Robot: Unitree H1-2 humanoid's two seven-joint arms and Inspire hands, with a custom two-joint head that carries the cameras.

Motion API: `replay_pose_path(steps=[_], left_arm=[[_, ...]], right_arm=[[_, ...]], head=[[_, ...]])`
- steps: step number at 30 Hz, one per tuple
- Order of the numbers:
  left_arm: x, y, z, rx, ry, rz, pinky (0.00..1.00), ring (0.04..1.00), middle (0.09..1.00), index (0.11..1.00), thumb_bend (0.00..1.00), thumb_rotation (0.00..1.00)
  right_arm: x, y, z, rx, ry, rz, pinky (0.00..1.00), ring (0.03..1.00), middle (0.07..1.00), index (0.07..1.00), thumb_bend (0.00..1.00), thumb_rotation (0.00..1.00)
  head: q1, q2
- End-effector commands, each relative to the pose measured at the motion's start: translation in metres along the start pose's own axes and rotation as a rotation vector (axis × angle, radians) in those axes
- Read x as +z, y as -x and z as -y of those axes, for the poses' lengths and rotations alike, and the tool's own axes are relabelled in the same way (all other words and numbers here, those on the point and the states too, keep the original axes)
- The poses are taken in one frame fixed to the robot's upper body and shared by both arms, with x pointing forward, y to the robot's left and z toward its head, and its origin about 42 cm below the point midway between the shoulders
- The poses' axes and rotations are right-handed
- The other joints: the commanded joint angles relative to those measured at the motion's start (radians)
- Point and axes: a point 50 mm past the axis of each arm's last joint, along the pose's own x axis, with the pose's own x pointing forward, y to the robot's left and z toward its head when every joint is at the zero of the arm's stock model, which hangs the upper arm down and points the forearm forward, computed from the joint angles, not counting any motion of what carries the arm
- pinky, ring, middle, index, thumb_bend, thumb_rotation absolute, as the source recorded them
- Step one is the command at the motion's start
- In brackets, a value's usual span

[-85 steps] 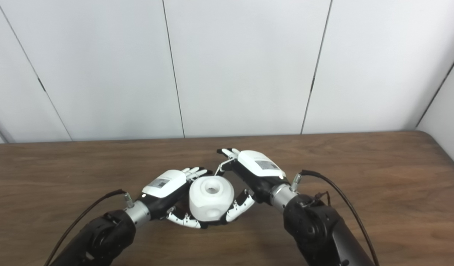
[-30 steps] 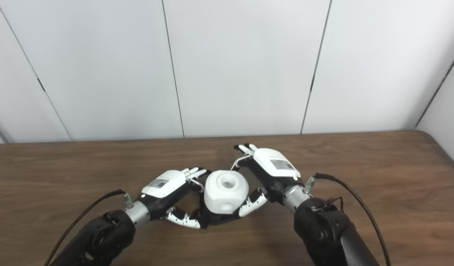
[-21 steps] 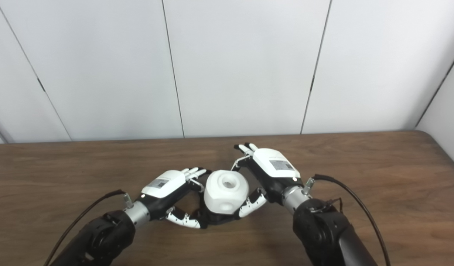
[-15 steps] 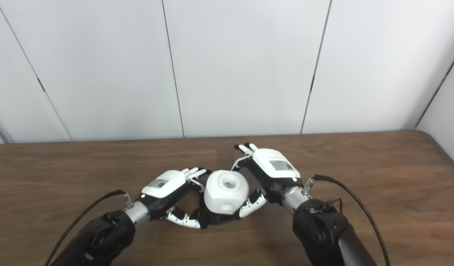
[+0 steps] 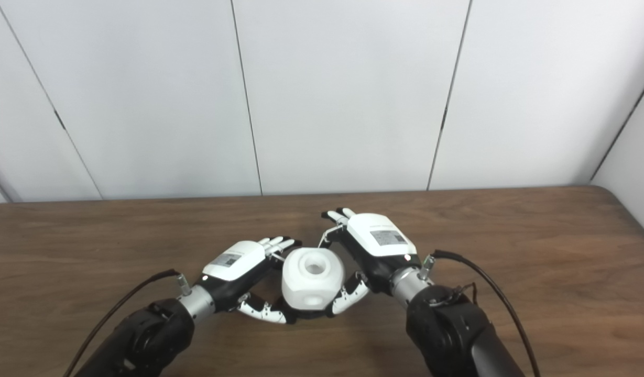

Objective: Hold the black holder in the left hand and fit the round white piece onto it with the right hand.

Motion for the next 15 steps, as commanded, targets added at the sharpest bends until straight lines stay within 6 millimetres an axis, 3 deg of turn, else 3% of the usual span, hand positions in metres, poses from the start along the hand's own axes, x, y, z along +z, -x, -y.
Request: replay_pose_path(steps=[1, 15], left_arm=[[0.0067, -0.0083, -0.0032, 0.004, -0.022, 0.023, 1.0, 1.0, 0.976, 0.48, 0.52, 0.05], [0.0048, -0.0093, 0.0008, 0.006, -0.024, 0.021, 1.0, 1.0, 0.978, 0.479, 0.52, 0.05]], right_arm=[[0.0088, -0.0022, 0.0207, -0.066, 0.026, 0.032, 0.71, 0.974, 0.941, 0.484, 0.5, 0.14], [0.0147, -0.0057, 0.0261, -0.036, 0.071, 0.0, 0.67, 0.963, 0.923, 0.486, 0.5, 0.14]], head=[[0.002, 0.0], [-0.008, -0.018]])
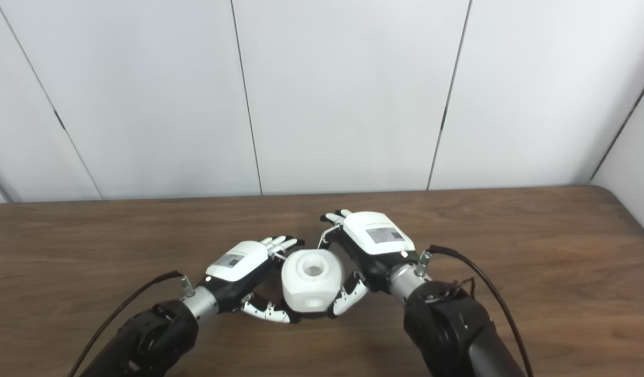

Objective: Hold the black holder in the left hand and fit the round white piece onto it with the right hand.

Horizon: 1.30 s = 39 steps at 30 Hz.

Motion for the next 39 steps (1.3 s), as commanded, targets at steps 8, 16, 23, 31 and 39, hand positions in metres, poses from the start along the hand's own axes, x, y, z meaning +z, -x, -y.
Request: replay_pose_path(steps=[8, 16, 23, 31, 39], left_arm=[[0.004, -0.005, -0.001, -0.004, -0.02, 0.022, 1.0, 1.0, 0.979, 0.48, 0.52, 0.05], [0.005, -0.004, -0.001, -0.012, -0.015, 0.016, 1.0, 1.0, 0.982, 0.479, 0.52, 0.05], [0.006, -0.003, 0.0, -0.015, -0.013, 0.016, 1.0, 1.0, 0.981, 0.479, 0.52, 0.05], [0.006, -0.004, -0.001, -0.017, -0.014, 0.007, 1.0, 1.0, 0.985, 0.48, 0.52, 0.05], [0.005, -0.003, -0.001, -0.013, -0.009, 0.012, 1.0, 1.0, 0.985, 0.479, 0.52, 0.05]], right_arm=[[-0.004, -0.014, 0.013, -0.072, 0.019, -0.053, 0.66, 0.949, 0.914, 0.486, 0.5, 0.14], [-0.014, -0.027, 0.01, -0.06, 0.014, -0.117, 0.71, 0.973, 0.936, 0.486, 0.5, 0.13], [-0.019, -0.029, 0.009, -0.057, 0.005, -0.13, 0.71, 0.968, 0.931, 0.487, 0.51, 0.13], [-0.021, -0.025, 0.007, -0.055, 0.013, -0.122, 0.69, 0.959, 0.923, 0.487, 0.5, 0.14], [-0.021, -0.025, 0.006, -0.047, 0.013, -0.121, 0.7, 0.967, 0.924, 0.487, 0.5, 0.14]], head=[[-0.003, -0.008], [-0.003, -0.013], [-0.001, -0.011], [0.001, -0.013], [-0.001, -0.014]])
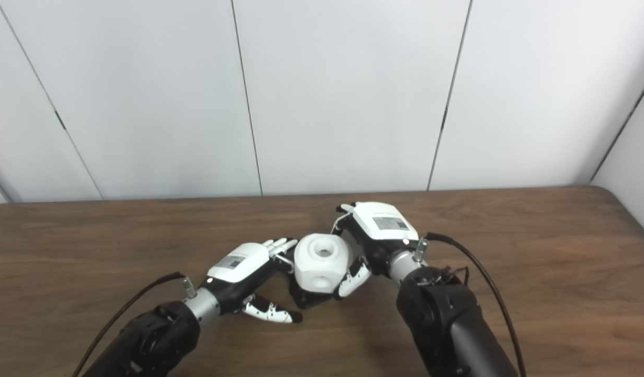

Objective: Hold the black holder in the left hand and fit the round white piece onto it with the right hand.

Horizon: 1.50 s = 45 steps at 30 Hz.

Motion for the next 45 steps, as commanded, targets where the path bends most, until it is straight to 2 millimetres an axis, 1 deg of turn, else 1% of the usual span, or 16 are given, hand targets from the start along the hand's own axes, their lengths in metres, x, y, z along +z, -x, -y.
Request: replay_pose_path(steps=[1, 10, 15, 21, 33, 38, 45], left_arm=[[0.0039, -0.0027, -0.0028, -0.001, -0.02, 0.014, 1.0, 1.0, 0.985, 0.479, 0.52, 0.05], [0.0027, -0.003, -0.0028, 0.008, -0.02, 0.017, 1.0, 1.0, 0.986, 0.479, 0.52, 0.05], [0.0015, -0.0044, -0.001, 0.021, -0.02, 0.028, 1.0, 1.0, 0.98, 0.479, 0.52, 0.05], [0.0032, -0.0048, -0.0023, 0.01, -0.025, 0.018, 1.0, 1.0, 0.99, 0.479, 0.52, 0.05], [0.0021, -0.0049, -0.0009, 0.027, -0.016, 0.03, 1.0, 1.0, 0.982, 0.479, 0.52, 0.05], [0.0018, -0.0053, -0.0012, 0.015, -0.017, 0.018, 1.0, 1.0, 0.987, 0.479, 0.52, 0.05], [0.0016, -0.0047, -0.0007, 0.017, -0.018, 0.023, 1.0, 1.0, 0.98, 0.479, 0.52, 0.05]], right_arm=[[-0.0024, -0.0003, 0.0108, -0.032, 0.027, 0.005, 0.7, 0.968, 0.924, 0.486, 0.5, 0.14], [-0.0009, 0.0, 0.0109, -0.027, 0.029, 0.007, 0.7, 0.966, 0.925, 0.486, 0.5, 0.14], [0.0001, -0.0014, 0.0073, -0.014, 0.039, 0.005, 0.73, 0.97, 0.928, 0.486, 0.5, 0.14], [0.0, -0.0027, 0.0026, -0.01, 0.042, 0.004, 0.7, 0.963, 0.92, 0.484, 0.5, 0.14], [-0.0014, -0.0015, 0.0013, -0.002, 0.055, 0.004, 0.71, 0.961, 0.919, 0.483, 0.5, 0.14], [-0.0014, -0.0016, 0.0013, -0.008, 0.051, 0.006, 0.7, 0.956, 0.915, 0.484, 0.5, 0.14], [-0.0023, 0.0003, 0.0033, 0.006, 0.023, 0.006, 0.75, 0.977, 0.939, 0.488, 0.51, 0.15]], head=[[0.001, 0.001], [0.0, 0.002], [0.002, -0.002], [0.002, -0.004], [0.001, -0.004], [0.001, -0.012], [0.0, -0.016]])
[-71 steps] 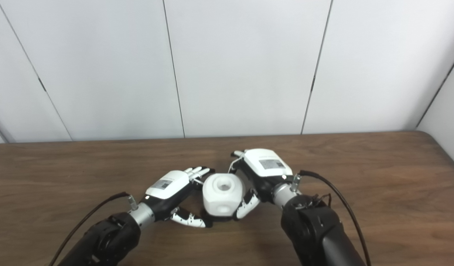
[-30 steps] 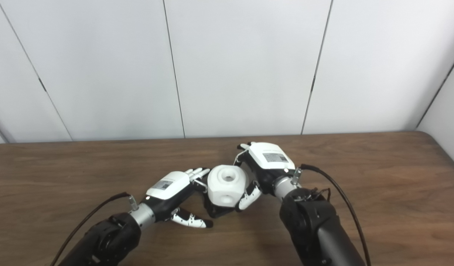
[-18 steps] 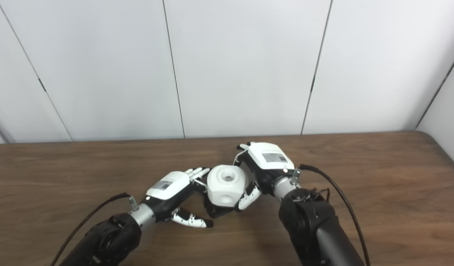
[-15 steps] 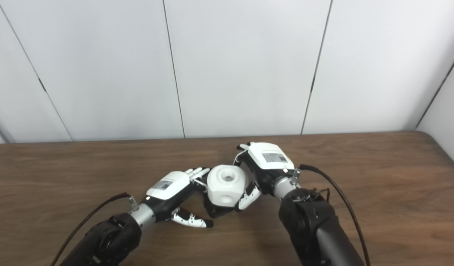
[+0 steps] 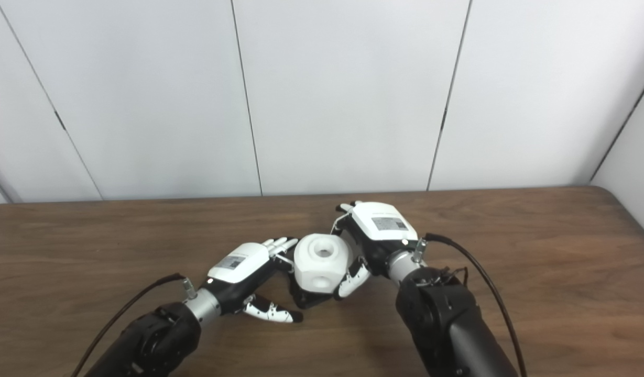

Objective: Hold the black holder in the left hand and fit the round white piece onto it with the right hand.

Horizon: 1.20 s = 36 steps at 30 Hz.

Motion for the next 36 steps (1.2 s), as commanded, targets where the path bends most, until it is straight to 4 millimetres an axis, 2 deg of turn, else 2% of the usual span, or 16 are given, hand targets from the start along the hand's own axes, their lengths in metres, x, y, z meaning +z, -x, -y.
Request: replay_pose_path(steps=[1, 30, 31, 32, 36], left_arm=[[0.0025, -0.0042, -0.0026, -0.005, -0.025, 0.018, 1.0, 1.0, 0.979, 0.479, 0.52, 0.05], [-0.0003, -0.0063, 0.0014, 0.004, -0.024, 0.02, 1.0, 1.0, 0.977, 0.479, 0.52, 0.05], [-0.0004, -0.0063, 0.0016, 0.005, -0.026, 0.022, 1.0, 1.0, 0.977, 0.479, 0.52, 0.05], [-0.0004, -0.0062, 0.0016, 0.006, -0.025, 0.023, 1.0, 1.0, 0.977, 0.479, 0.52, 0.05], [-0.0005, -0.0062, 0.0015, 0.007, -0.02, 0.025, 1.0, 1.0, 0.976, 0.479, 0.52, 0.05]], right_arm=[[-0.0027, 0.0001, 0.0049, 0.003, 0.012, -0.001, 0.75, 0.977, 0.94, 0.488, 0.51, 0.15], [-0.0047, -0.0001, 0.0042, 0.042, -0.003, -0.007, 0.76, 1.0, 0.966, 0.494, 0.51, 0.17], [-0.0045, 0.0, 0.0043, 0.045, -0.006, -0.009, 0.77, 1.0, 0.97, 0.574, 0.65, 0.3], [-0.0045, 0.0, 0.0042, 0.047, -0.008, -0.01, 0.78, 1.0, 0.972, 0.602, 0.7, 0.35], [-0.005, -0.0002, 0.0042, 0.054, -0.002, -0.011, 0.78, 1.0, 0.972, 0.639, 0.76, 0.4]], head=[[0.0, -0.002], [0.003, -0.018], [0.003, -0.018], [0.002, -0.019], [0.001, -0.02]])
